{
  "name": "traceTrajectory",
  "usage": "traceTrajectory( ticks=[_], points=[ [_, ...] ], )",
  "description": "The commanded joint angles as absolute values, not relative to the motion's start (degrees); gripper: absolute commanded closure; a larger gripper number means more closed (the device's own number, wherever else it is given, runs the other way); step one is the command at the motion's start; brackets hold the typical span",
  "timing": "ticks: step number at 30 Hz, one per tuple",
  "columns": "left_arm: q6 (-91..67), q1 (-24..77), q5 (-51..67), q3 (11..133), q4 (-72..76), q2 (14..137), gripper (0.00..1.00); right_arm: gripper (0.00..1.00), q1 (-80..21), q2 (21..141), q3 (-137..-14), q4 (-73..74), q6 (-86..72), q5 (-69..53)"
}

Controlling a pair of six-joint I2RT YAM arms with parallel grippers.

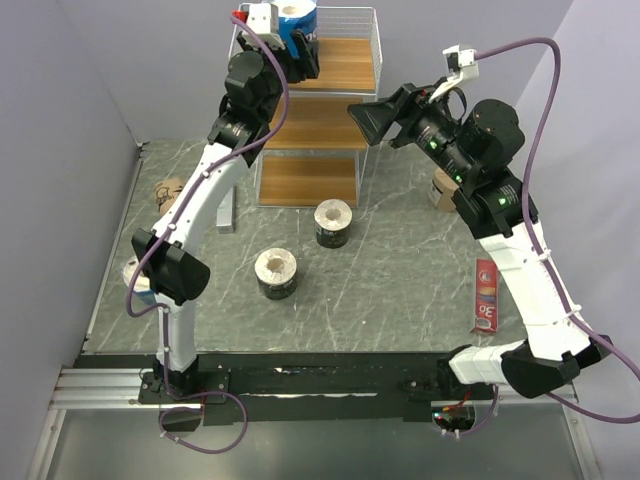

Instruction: Place and organize the paper towels onto the shelf

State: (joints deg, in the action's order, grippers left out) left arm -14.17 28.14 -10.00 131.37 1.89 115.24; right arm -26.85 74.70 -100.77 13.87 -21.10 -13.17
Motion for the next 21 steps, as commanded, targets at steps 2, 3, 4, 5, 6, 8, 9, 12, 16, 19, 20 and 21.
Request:
traceTrajectory(
  ticks=[2, 3, 4, 5, 6, 8, 9, 12, 16, 19, 20, 21],
  points=[
    [-10.81, 27.25, -16.78, 132.89, 1.24, 111.89, 0.18, 0.14, -26.81, 72.33, -100.99, 14.06, -20.30, -13.36],
    [-10.81, 27.07, -16.87, 132.80, 0.62, 111.45, 0.18, 0.14, -26.72, 72.25, -100.99, 14.24, -20.48, -13.36],
    [-10.81, 27.16, -16.44, 132.89, 0.18, 110.84, 0.18, 0.15, -26.81, 71.81, -100.99, 14.59, -20.48, -13.45],
    [-11.07, 27.16, -16.00, 132.89, -1.48, 109.18, 0.18, 0.15, -26.81, 71.63, -100.90, 14.85, -20.48, -13.53],
    [-11.77, 27.16, -15.56, 132.54, -3.67, 108.03, 0.18, 0.15, -26.72, 71.37, -100.55, 15.20, -20.65, -13.45],
    [-13.09, 27.16, -14.16, 129.91, -6.05, 103.39, 0.17, 0.15, -26.72, 70.40, -100.20, 16.78, -20.31, -13.36],
    [-14.23, 27.16, -13.72, 128.51, -8.07, 101.36, 0.16, 0.15, -26.72, 69.97, -99.33, 17.31, -19.87, -13.27],
    [-17.48, 27.16, -13.88, 121.40, -12.56, 92.48, 0.12, 0.15, -26.81, 67.42, -96.08, 20.38, -19.43, -11.52],
    [-22.14, 27.07, -20.19, 107.54, -22.20, 80.79, 0.02, 0.15, -26.81, 61.28, -88.61, 22.23, -18.99, -8.97],
    [-26.01, 26.11, -24.34, 97.78, -28.36, 72.79, 0.01, 0.15, -26.81, 56.89, -82.90, 23.03, -18.81, -8.35],
    [-26.89, 25.15, -25.65, 95.47, -29.78, 69.55, 0.03, 0.15, -26.72, 55.91, -80.36, 23.11, -18.72, -8.35],
    [-29.16, 24.44, -26.10, 93.27, -31.36, 68.22, 0.03, 0.15, -26.72, 54.07, -79.20, 23.29, -18.81, -8.18]
  ],
)
